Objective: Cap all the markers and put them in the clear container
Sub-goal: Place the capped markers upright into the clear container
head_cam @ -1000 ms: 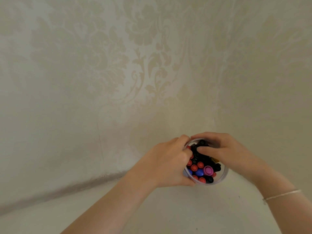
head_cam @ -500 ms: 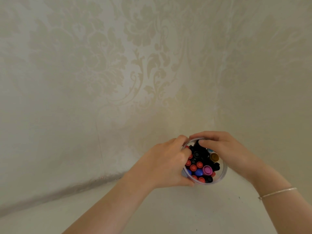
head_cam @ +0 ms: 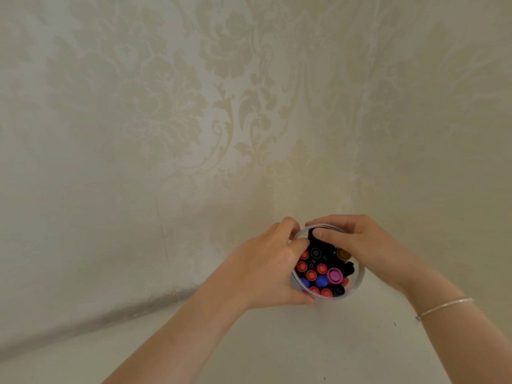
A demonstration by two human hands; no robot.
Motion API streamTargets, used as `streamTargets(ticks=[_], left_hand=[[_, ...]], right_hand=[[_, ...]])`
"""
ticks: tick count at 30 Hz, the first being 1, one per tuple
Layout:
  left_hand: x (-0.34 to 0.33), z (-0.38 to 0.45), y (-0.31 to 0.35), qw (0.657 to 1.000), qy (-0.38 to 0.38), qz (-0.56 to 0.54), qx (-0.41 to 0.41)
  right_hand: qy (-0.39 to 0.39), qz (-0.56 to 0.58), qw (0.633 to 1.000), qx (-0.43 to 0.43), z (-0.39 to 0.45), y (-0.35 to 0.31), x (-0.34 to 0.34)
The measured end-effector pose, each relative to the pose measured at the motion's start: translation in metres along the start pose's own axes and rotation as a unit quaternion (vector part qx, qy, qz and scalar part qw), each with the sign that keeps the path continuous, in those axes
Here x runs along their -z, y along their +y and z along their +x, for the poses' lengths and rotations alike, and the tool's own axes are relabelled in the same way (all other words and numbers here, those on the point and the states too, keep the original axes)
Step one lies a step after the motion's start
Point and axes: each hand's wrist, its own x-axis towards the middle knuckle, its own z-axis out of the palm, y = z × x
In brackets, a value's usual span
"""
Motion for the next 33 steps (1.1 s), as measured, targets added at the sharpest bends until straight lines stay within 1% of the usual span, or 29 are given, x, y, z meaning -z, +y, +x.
streamTargets(ticks=[2, 4, 6, 10, 12, 17, 23, 28, 33], left_hand=[[0.0, 0.0, -0.001, 1.0, -0.002, -0.011, 0.011], [0.0, 0.0, -0.001, 1.0, -0.006, -0.012, 0.016], [0.0, 0.002, 0.001, 1.0, -0.012, -0.006, 0.015], [0.0, 0.004, 0.002, 1.0, -0.004, 0.007, 0.014], [0.0, 0.003, 0.002, 1.0, 0.004, 0.008, 0.009], [0.0, 0.0, 0.0, 1.0, 0.015, -0.003, -0.008], [0.001, 0.001, 0.0, 1.0, 0.014, 0.001, -0.006], [0.0, 0.0, 0.001, 1.0, 0.003, 0.006, -0.006], [0.0, 0.002, 0.0, 1.0, -0.016, -0.002, 0.014]], right_hand=[[-0.036, 0.063, 0.997, -0.017, -0.001, 0.006, 0.0], [-0.056, 0.096, 0.993, -0.027, -0.001, 0.01, 0.003], [-0.061, 0.081, 0.994, -0.026, 0.0, 0.012, 0.005], [-0.023, 0.018, 0.999, -0.019, 0.003, 0.011, 0.003], [-0.023, 0.001, 1.0, -0.008, 0.003, 0.01, 0.001], [-0.014, -0.016, 1.0, 0.021, 0.002, 0.01, -0.003], [0.035, -0.042, 0.998, 0.036, 0.001, 0.012, -0.009], [0.029, -0.012, 0.998, 0.055, 0.0, 0.013, -0.009], [-0.001, 0.01, 1.0, 0.029, 0.002, 0.016, -0.005]])
